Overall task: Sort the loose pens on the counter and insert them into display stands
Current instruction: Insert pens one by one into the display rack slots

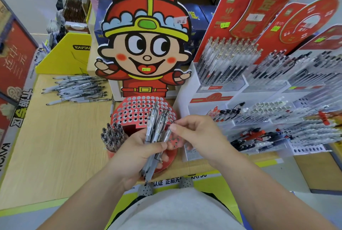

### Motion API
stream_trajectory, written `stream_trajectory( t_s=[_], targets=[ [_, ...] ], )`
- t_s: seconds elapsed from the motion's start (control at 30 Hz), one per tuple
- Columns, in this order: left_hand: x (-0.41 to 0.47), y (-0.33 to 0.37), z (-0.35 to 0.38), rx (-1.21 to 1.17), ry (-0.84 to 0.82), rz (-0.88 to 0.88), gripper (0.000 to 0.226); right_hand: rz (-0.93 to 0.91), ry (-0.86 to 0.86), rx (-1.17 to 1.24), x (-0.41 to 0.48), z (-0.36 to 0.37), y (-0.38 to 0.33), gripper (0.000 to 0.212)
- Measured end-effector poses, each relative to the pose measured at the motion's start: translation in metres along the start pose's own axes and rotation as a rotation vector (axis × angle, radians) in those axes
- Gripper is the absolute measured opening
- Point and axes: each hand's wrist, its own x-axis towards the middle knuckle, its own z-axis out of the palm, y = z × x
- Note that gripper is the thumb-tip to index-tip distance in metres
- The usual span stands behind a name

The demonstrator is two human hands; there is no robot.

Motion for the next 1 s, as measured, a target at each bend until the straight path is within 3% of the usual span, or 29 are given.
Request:
stream_trajectory(
  t_s=[0.5, 0.73, 1.0],
  targets=[
    [0.003, -0.003, 0.002, -0.013, 0.041, -0.003, 0.015, 0.040, -0.018, 0.132, -0.002, -0.006, -0.001, 0.008],
    [0.001, -0.001, -0.012, -0.096, 0.175, 0.028, 0.019, -0.028, 0.080, 0.164, 0.006, -0.031, -0.019, 0.009],
    [-0.005, -0.008, -0.027, -0.169, 0.216, 0.007, 0.033, -0.184, 0.188, -0.114, 0.018, -0.033, -0.015, 0.015]
  ],
)
